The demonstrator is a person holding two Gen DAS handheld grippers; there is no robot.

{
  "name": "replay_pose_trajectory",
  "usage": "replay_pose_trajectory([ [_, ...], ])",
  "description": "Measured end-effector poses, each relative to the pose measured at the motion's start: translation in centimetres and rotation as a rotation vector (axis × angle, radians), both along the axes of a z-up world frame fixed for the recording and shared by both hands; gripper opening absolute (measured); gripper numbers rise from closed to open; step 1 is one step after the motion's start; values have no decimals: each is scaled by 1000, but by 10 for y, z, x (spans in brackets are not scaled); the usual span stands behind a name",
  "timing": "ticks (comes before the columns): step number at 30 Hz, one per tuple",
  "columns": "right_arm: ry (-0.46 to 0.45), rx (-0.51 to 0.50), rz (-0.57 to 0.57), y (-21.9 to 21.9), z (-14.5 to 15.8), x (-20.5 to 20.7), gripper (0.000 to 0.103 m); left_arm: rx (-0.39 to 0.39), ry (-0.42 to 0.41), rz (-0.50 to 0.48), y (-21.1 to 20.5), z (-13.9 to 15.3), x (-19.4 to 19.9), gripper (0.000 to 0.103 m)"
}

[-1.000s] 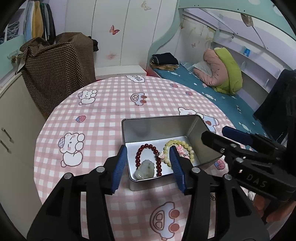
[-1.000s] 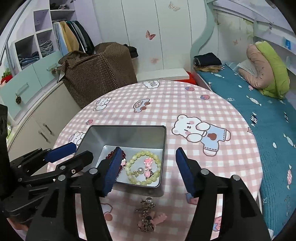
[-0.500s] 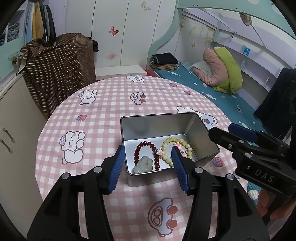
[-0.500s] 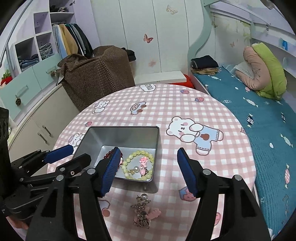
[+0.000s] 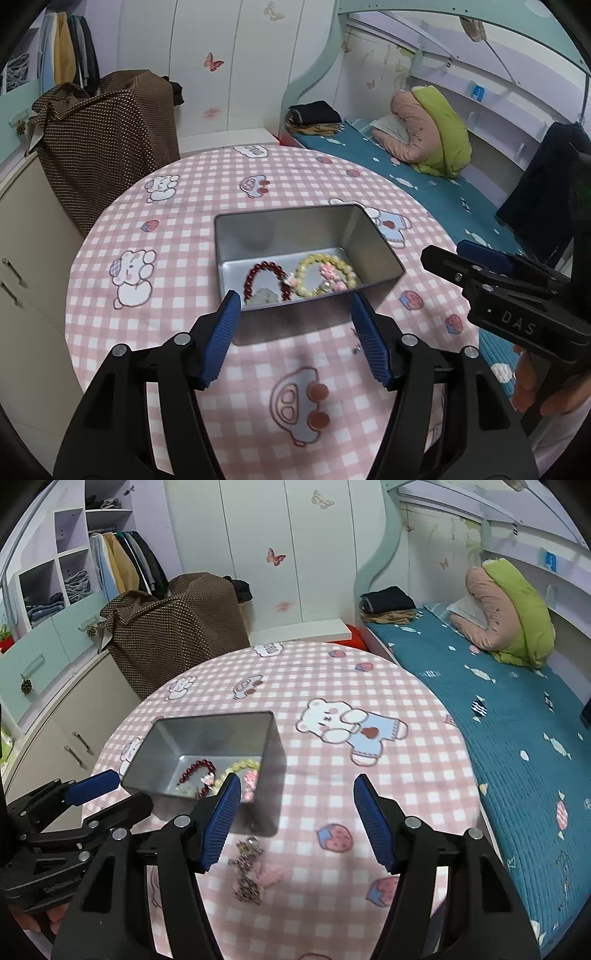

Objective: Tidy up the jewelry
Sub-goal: 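Lift both tools away from the tin box, then move the right tool over the silver keychain with pink charms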

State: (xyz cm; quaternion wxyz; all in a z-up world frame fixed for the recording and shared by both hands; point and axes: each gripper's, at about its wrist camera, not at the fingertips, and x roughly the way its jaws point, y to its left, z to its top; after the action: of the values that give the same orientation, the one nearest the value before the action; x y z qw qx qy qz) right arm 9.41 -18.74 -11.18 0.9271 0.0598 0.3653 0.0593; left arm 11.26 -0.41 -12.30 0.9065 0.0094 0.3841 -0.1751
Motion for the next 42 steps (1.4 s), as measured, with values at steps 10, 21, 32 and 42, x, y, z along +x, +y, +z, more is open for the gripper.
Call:
replay_pose_trajectory([
  [10, 45, 11, -9, -15, -20, -15, 61, 16, 58, -75, -24, -20, -9, 64],
  [21, 99, 27, 6, -27, -41, -16, 61, 20, 132, -102, -51, -51, 3, 51],
  [32, 137, 69, 37, -34, -56, -9, 61, 88, 145, -106, -73, -65, 13, 19],
  [42, 152, 83, 64, -29, -60, -9, 61, 76, 156, -112, -71, -65, 17, 2],
])
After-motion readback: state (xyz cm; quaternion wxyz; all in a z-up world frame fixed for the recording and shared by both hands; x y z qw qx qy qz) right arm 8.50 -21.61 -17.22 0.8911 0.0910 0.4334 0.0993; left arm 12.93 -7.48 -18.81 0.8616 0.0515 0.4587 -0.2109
